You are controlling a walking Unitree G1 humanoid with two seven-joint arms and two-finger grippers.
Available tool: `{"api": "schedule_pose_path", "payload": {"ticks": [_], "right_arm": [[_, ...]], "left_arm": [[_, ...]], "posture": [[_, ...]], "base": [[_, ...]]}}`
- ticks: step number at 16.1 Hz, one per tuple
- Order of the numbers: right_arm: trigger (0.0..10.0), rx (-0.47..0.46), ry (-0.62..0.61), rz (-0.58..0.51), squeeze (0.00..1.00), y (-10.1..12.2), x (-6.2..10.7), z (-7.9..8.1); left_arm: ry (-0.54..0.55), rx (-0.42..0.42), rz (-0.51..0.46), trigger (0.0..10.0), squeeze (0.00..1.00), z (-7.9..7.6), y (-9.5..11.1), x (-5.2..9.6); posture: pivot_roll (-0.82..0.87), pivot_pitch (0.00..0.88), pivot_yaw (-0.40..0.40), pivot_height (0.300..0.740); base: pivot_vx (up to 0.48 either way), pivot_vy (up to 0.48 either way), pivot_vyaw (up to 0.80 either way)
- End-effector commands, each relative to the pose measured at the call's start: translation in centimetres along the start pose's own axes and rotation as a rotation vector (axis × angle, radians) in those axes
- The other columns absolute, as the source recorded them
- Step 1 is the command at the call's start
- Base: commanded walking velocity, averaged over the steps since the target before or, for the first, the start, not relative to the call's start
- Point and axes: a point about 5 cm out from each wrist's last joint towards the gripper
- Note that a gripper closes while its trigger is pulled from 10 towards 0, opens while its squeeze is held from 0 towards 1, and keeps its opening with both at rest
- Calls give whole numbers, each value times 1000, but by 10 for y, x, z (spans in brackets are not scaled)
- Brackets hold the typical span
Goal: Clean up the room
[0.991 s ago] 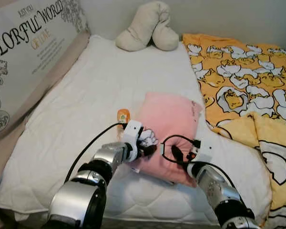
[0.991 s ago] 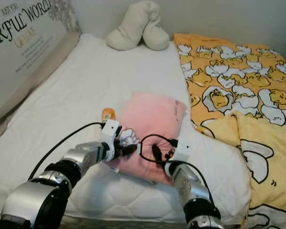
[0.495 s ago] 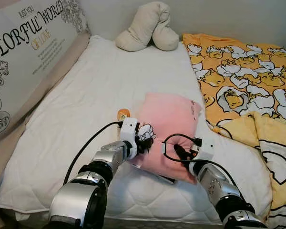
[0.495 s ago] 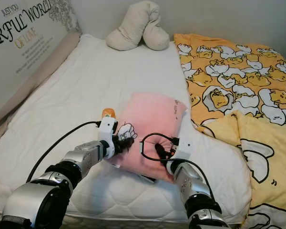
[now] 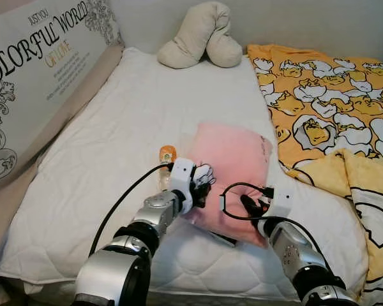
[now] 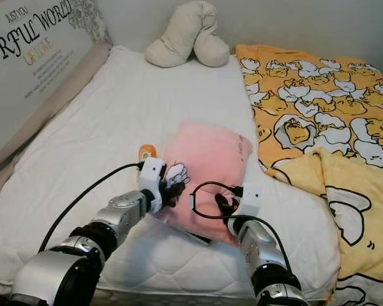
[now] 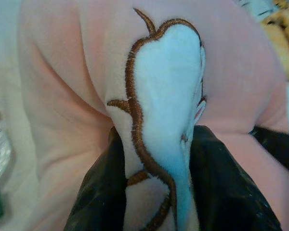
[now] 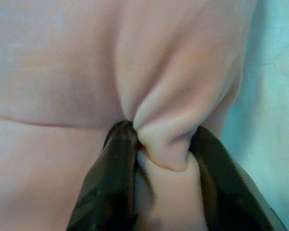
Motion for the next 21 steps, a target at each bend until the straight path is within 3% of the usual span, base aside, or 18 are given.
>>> {"api": "schedule_pose_path", "payload": {"ticks": [1, 2, 6, 9, 10, 11, 12, 14, 15, 21], "right_arm": [[0, 6, -20, -18, 0, 4, 1, -3], [0, 20, -7, -66, 0, 17, 0, -1], [0, 210, 81, -399, 0, 127, 7, 23], [0, 301, 112, -495, 0, 175, 13, 34], [0, 311, 99, -473, 0, 175, 11, 32], [4000, 329, 66, -455, 0, 175, 9, 29], [10000, 340, 57, -453, 0, 175, 9, 29], [10000, 350, 58, -460, 0, 174, 9, 31], [10000, 361, 52, -479, 0, 175, 10, 32], [10000, 430, 47, -488, 0, 181, 11, 31]], "left_arm": [[-23, -24, -59, 0, 0, -4, 12, -2], [-22, -37, -103, 0, 0, -5, 24, -3], [-85, -102, -382, 0, 0, -16, 103, 2], [-39, -138, -504, 0, 0, -14, 136, 12], [-31, -136, -497, 4275, 0, -14, 135, 12], [-24, -144, -496, 10000, 0, -14, 134, 11], [11, -126, -502, 10000, 0, -12, 133, 10], [89, -93, -505, 10000, 0, -7, 133, 10], [124, -117, -528, 10000, 0, -7, 136, 11], [119, -112, -547, 10000, 0, -16, 131, 8]], "posture": [[82, 0, 25, 740], [91, 0, 21, 740], [75, 0, 15, 740], [83, 0, 13, 740], [90, 0, 10, 740], [99, 0, 8, 740], [105, 0, 7, 740], [112, 0, 3, 740], [112, 0, 0, 740], [120, 0, -13, 740]], "base": [[0, 0, 0], [0, 0, 0], [0, 0, 0], [0, 0, 0], [0, 0, 0], [0, 0, 0], [0, 0, 0], [0, 0, 0], [0, 345, 0], [0, 480, 567]]}}
Point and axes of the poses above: a point about 5 cm out from each wrist's last joint towards the gripper, its own x axis pointing back from the gripper into the wrist, its own y axis along the axis of the wrist's last joint, z = x × y, and after that the axes turned 5 degrees about x, right-handed
